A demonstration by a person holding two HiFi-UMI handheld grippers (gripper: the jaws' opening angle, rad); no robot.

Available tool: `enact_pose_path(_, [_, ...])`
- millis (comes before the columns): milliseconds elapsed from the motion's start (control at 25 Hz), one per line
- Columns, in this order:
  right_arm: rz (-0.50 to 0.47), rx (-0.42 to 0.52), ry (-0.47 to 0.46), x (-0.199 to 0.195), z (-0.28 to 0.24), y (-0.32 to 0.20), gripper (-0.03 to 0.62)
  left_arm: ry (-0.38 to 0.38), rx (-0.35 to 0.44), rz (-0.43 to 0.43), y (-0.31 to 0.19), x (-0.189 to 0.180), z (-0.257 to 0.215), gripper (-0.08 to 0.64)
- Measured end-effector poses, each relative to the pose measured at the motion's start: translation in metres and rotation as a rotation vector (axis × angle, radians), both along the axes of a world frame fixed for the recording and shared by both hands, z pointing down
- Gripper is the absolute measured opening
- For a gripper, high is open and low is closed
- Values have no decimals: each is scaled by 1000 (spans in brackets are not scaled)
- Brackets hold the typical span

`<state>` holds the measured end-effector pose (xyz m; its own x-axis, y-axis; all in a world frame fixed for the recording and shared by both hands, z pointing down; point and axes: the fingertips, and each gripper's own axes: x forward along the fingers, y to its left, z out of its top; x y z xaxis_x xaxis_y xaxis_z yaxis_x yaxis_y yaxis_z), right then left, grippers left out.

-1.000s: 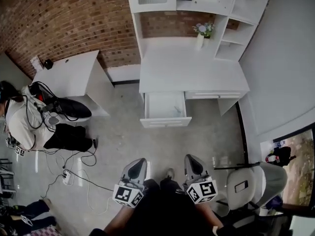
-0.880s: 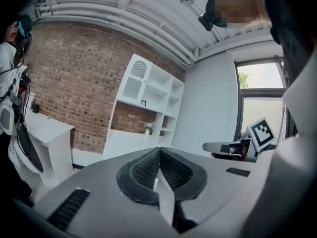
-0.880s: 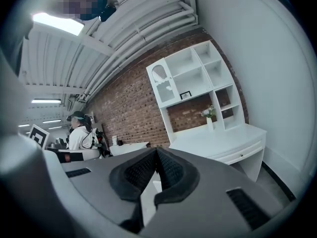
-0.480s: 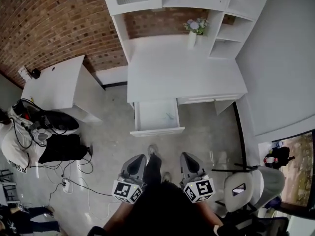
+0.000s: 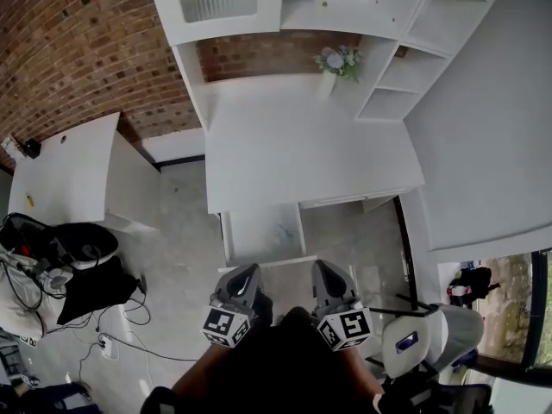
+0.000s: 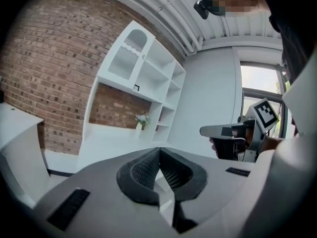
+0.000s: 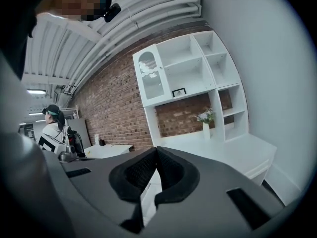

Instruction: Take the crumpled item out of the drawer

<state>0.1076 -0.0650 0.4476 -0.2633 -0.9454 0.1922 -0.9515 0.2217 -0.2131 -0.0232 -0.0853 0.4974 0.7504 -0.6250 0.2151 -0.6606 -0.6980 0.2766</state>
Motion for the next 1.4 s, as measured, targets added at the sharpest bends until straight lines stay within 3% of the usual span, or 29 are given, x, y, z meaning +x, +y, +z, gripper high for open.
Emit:
enact_pose_path(240, [-35,-23,-12,-5,8,-65,14,-56,-63,-6,-54,4,38,25])
enact_pose_path(480, [-127,-59,-31,10,27,-118,14,-214,-100,3,-96,31,99,25])
enact_pose_path(720, [-197,-112,-35,20,54,-146,14,-345,-237,59,-122,53,194,25])
enact_pose_path(1000, [-213,-182,-35,38,94,-165,14,-477,-419,164,-146,75,313,26])
enact_pose_path(1200, [-220,-222,-33,48,116,-171,14,-579,-554,232,-137,79,387,28])
enact_pose_path(1400, [-221,-248,-30,54,133,-172,14,-647,-635,308,-128,85,436,34])
